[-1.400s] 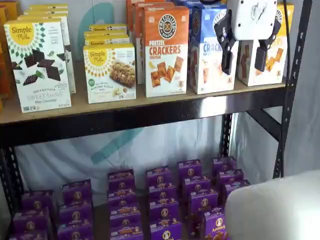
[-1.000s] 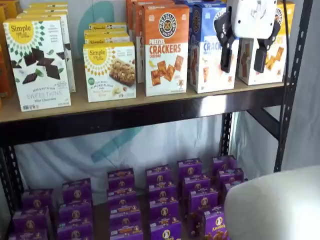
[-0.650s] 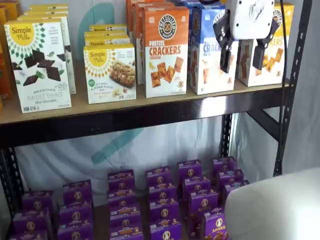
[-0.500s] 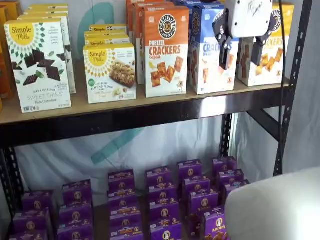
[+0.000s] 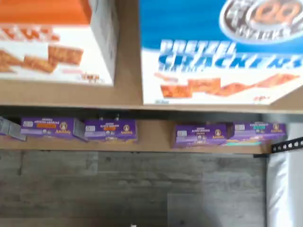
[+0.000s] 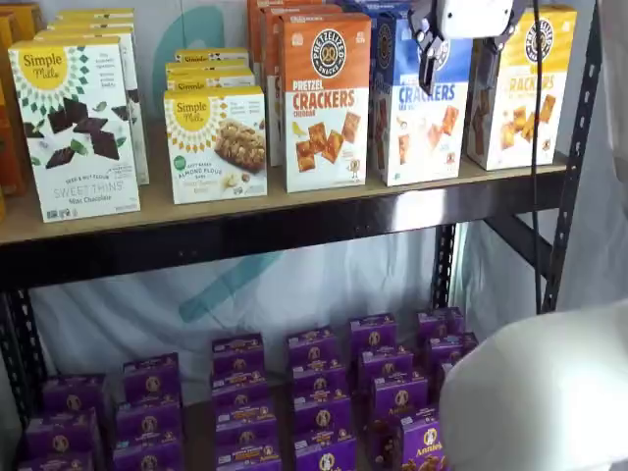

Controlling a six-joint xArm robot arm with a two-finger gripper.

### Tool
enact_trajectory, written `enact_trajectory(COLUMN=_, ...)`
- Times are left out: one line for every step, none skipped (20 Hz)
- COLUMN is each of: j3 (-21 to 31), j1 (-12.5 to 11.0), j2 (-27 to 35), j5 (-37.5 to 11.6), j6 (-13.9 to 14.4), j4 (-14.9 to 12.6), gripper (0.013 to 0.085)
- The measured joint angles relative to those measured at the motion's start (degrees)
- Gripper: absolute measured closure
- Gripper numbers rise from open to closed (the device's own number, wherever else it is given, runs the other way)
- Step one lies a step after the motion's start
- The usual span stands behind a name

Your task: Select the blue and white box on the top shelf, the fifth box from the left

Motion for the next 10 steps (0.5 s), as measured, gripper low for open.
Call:
enact_trajectory(j3=-0.9, j1=-0.3, j2=1.0, j5=-0.2, j6=-0.3, j4=0.0, gripper=0.0130)
enact_trajectory(j3=-1.8, j1=-0.6, j2=2.0, j5=-0.4, j6=-0.6, j4=-0.1, gripper=0.0130)
enact_trajectory(j3=-2.6, j1=-0.9, j2=2.9, j5=-0.5, j6=-0.9, j4=0.0, gripper=0.0130)
enact_trajectory(j3=-3.2, j1=-1.1, j2=3.5, j5=-0.4, j6=-1.1, j4=0.1, gripper=0.0130)
enact_trajectory(j3=-3.7, j1=-1.3, j2=4.1, j5=-0.3, j6=-1.3, j4=0.2, gripper=0.0130)
enact_trajectory(j3=-4.3, j1=-1.6, j2=4.8, j5=-0.2, j6=-1.6, j4=0.5, gripper=0.0130)
enact_trajectory(j3=-4.9, j1=-2.0, j2=5.4, j5=-0.2, j6=-1.8, j4=0.8, gripper=0.0130)
enact_trajectory(j3=-5.3, j1=-2.3, j2=5.9, j5=-0.2, j6=-2.1, j4=1.2, gripper=0.0130)
enact_trajectory(j3=-5.6, j1=-2.6, j2=6.3, j5=-0.3, j6=-2.3, j4=1.5, gripper=0.0130)
enact_trajectory(j3=-5.8, j1=-2.7, j2=6.5, j5=-0.6, j6=-2.5, j4=1.7, gripper=0.0130)
